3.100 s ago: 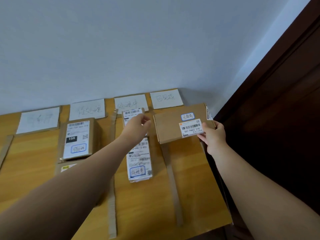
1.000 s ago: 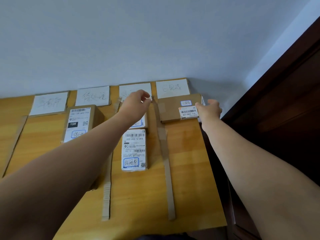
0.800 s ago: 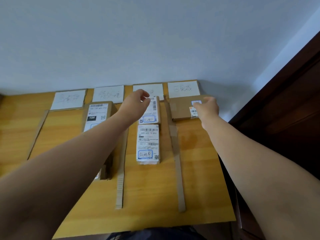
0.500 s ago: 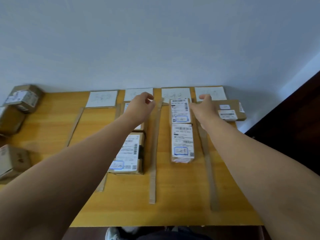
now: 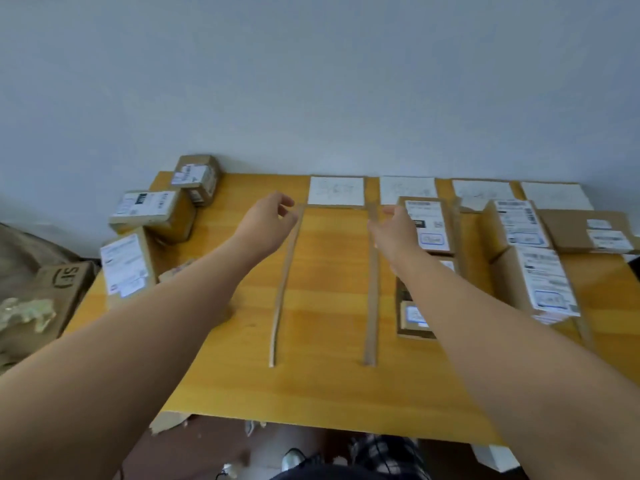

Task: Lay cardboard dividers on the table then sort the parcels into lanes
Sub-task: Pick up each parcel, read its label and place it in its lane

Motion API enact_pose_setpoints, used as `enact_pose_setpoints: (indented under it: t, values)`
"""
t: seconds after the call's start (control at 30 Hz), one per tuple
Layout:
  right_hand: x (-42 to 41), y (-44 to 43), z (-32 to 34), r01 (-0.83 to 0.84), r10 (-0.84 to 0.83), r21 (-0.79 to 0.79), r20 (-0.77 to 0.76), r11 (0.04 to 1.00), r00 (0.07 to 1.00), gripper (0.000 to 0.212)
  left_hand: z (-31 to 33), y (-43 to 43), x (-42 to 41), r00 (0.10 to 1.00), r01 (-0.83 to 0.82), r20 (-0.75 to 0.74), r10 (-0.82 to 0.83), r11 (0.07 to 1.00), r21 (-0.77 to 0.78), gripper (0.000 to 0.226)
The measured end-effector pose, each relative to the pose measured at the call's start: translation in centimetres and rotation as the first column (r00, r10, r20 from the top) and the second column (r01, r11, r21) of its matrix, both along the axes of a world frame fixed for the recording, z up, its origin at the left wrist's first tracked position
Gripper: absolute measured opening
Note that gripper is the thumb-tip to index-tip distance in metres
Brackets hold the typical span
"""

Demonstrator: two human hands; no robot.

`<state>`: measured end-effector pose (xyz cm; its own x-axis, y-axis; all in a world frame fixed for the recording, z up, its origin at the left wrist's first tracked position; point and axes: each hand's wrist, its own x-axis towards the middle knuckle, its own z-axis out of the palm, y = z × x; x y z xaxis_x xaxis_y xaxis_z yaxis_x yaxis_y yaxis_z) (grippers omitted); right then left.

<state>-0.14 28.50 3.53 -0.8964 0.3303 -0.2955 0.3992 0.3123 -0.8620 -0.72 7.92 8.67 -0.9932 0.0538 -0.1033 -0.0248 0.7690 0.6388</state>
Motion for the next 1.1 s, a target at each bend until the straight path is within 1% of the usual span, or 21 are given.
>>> enact_pose_setpoints:
  t: [0.13,0.33,0.47,0.57,0.7,0.87,1.0,1.1]
  values:
    - [-1.0,-4.9,0.1,-0.083,0.083,-0.006,0.043,0.997,0.996,0.043,-0.7,-5.0,-0.3,0.999,-0.037,0.013,0.038,0.999,-0.034,0.035]
    - [-2.6,-9.9,-0.3,-0.19,0.189,0.009,0.082,0.982,0.979,0.04,-1.7,-11.3,-0.8,0.991,-0.12,0.059,0.123,0.992,-0.049,0.034]
    - [-2.4,-12.0,-0.9,-0.187,0.185,0.013,0.1,0.982,0.978,0.039,-2.6,-14.0,-1.4,0.987,-0.127,0.09,0.131,0.991,-0.051,0.033]
    - [-2.3,-13.2,-1.0,-0.146,0.143,0.017,0.107,0.989,0.984,0.039,-3.1,-15.6,-2.1,0.992,-0.066,0.102,0.072,0.996,-0.06,0.032]
    - [-2.0,-15.8,-1.4,-0.045,0.044,0.013,0.105,0.999,0.994,0.038,-3.7,-18.5,-3.3,0.994,0.028,0.107,-0.021,0.998,-0.063,0.032]
    - [0.1,-21.9,-3.5,0.073,-0.064,-0.055,0.155,0.996,0.986,0.037,-5.1,-23.4,-3.4,0.975,0.174,0.155,-0.158,0.981,-0.09,0.033]
    - [2.6,-26.6,-4.8,0.089,-0.079,-0.052,0.174,0.995,0.982,0.038,-5.8,-26.7,-3.0,0.948,0.272,0.202,-0.246,0.956,-0.111,0.034]
    - [4.0,-28.8,-4.8,0.055,-0.059,0.027,0.208,0.998,0.976,0.046,-6.3,-28.1,-2.8,0.928,0.322,0.229,-0.292,0.941,-0.105,0.034]
